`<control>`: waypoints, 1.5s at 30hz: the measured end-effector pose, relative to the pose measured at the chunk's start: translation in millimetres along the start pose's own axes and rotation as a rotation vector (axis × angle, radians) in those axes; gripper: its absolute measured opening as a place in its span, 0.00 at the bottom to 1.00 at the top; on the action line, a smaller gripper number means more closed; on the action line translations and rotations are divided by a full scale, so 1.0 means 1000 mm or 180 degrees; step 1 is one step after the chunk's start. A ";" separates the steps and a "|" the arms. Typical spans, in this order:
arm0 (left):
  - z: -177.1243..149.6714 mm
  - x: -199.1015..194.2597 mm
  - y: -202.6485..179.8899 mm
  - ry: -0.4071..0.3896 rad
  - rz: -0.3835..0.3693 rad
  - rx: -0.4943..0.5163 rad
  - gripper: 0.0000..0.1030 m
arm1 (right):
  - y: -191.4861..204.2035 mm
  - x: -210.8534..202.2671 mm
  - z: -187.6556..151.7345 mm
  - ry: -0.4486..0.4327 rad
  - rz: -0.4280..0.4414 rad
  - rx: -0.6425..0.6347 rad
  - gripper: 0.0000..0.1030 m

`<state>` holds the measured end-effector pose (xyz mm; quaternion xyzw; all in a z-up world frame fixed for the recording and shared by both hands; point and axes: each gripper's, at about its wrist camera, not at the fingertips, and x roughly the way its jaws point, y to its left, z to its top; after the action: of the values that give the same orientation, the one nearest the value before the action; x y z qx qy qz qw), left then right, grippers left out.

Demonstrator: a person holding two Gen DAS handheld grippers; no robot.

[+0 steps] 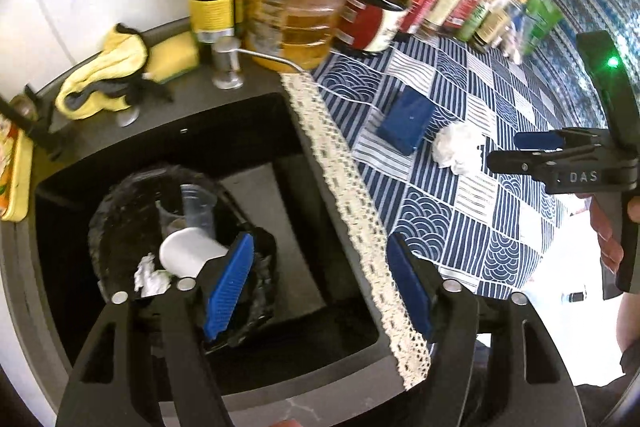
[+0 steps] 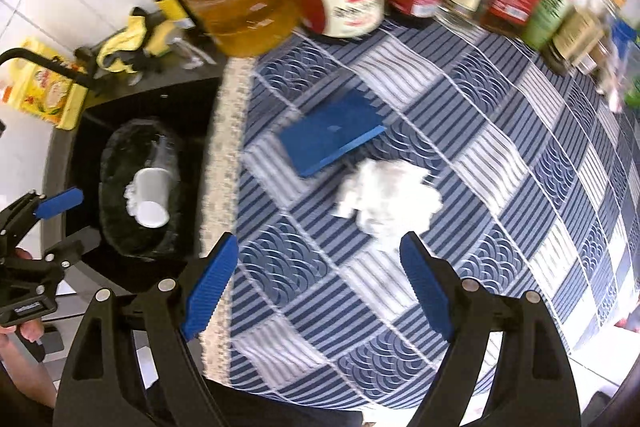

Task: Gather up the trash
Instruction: 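Move both grippers back to the tablecloth, right gripper toward the remaining tissue, then grasp the remaining white tissue with the right gripper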

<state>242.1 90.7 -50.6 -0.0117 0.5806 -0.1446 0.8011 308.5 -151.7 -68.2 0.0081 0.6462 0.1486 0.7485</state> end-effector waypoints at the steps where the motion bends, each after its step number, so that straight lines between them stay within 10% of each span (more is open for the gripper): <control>1: 0.001 0.002 -0.004 0.0004 0.0007 0.0022 0.72 | -0.007 0.003 0.000 0.0022 -0.0018 0.0027 0.81; 19: 0.007 0.041 -0.026 0.0230 0.0061 0.0046 0.77 | -0.047 0.063 0.030 0.0485 -0.0046 0.0247 0.83; 33: 0.021 0.059 -0.046 0.0291 0.0127 0.0066 0.77 | -0.058 0.082 0.036 0.0622 0.0139 0.0208 0.36; 45: 0.055 0.087 -0.089 0.0398 0.0243 0.0322 0.77 | -0.106 0.038 0.020 0.0419 0.0418 0.0222 0.30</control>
<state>298.4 -23.9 -96.8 0.0598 0.6214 -0.1436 0.7679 355.0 -240.9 -123.0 0.0667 0.6969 0.1749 0.6923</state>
